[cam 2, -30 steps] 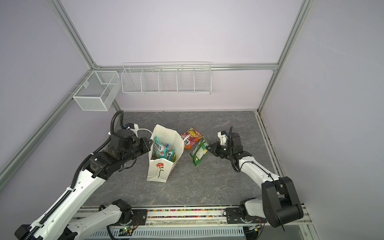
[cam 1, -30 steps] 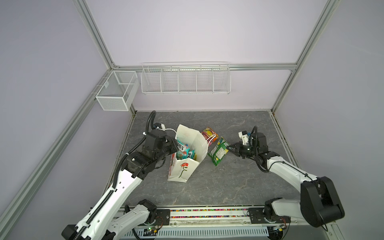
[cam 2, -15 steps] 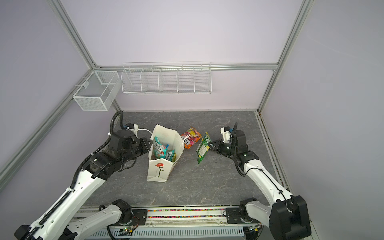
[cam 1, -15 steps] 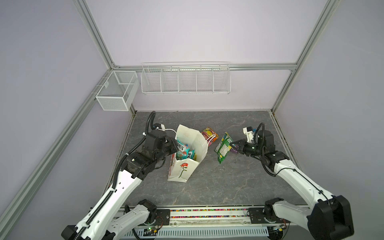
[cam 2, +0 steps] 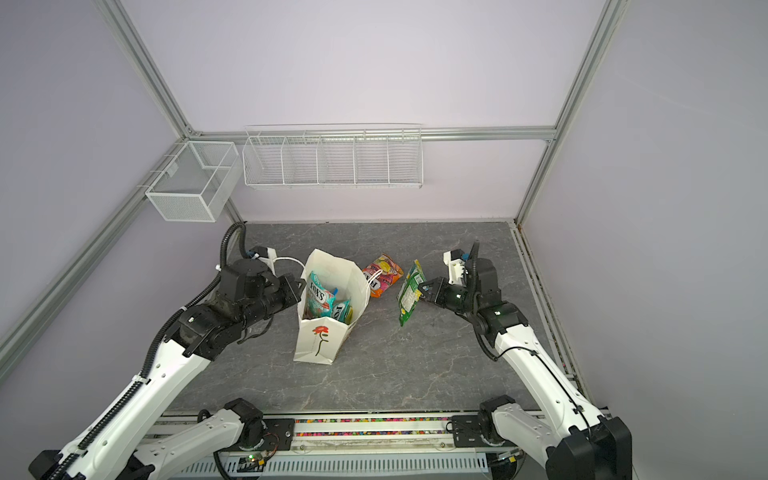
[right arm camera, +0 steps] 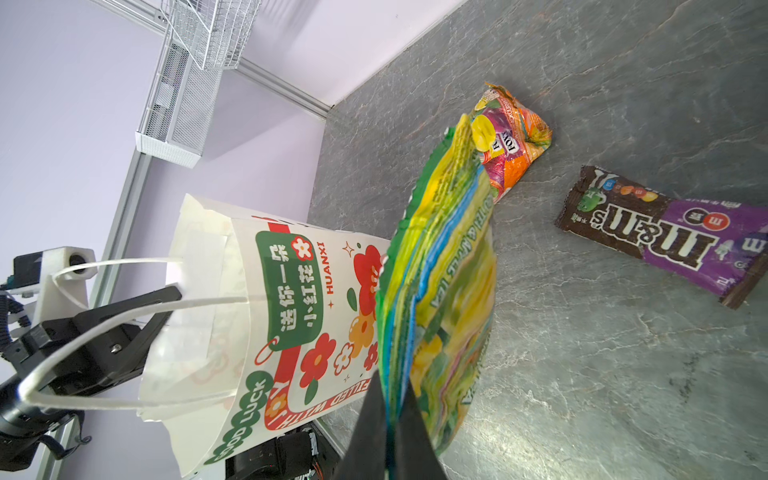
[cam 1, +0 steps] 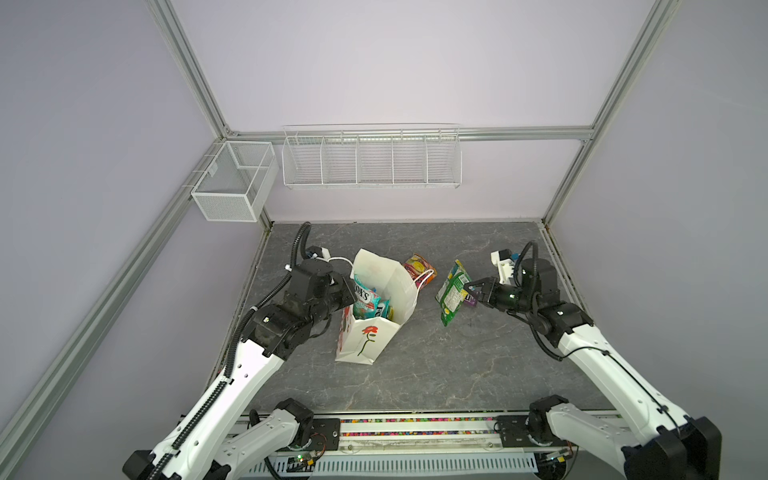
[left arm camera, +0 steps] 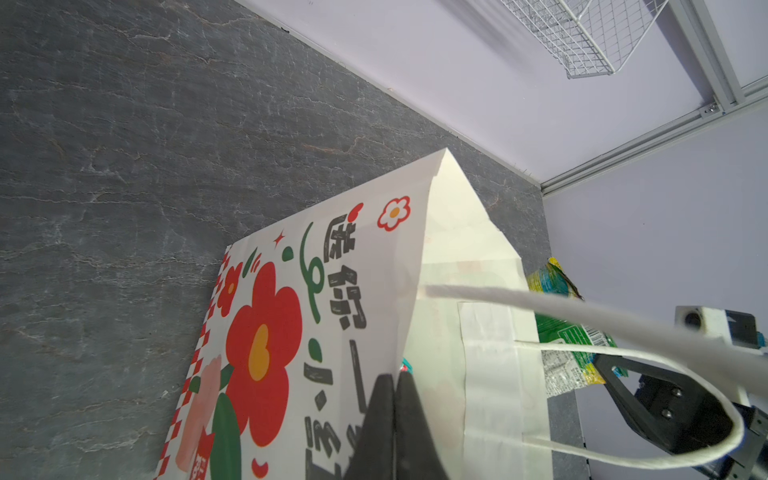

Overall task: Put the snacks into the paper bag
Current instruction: 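Lift the green candy bag with the right gripper toward the paper bag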

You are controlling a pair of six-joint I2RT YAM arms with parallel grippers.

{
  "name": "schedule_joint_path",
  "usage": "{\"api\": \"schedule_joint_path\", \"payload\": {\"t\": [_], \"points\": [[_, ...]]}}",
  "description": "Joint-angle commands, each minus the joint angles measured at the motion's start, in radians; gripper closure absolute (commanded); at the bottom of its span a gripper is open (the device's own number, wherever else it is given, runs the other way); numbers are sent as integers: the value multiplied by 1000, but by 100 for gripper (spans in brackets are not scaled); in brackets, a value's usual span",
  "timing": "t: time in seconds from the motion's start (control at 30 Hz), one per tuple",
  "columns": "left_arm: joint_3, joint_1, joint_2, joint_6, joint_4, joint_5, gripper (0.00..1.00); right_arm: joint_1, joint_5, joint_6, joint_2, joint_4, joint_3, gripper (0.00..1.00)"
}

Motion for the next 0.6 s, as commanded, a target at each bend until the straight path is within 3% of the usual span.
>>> {"api": "schedule_joint_path", "payload": {"t": [0.0, 0.57], "points": [[-8, -5, -11, -9, 33, 6, 100, 13, 15, -31, -41, -4, 71, 93], [-5, -7, -5, -12, 39, 11, 100, 49, 44, -61, -98, -82, 190, 93]]}}
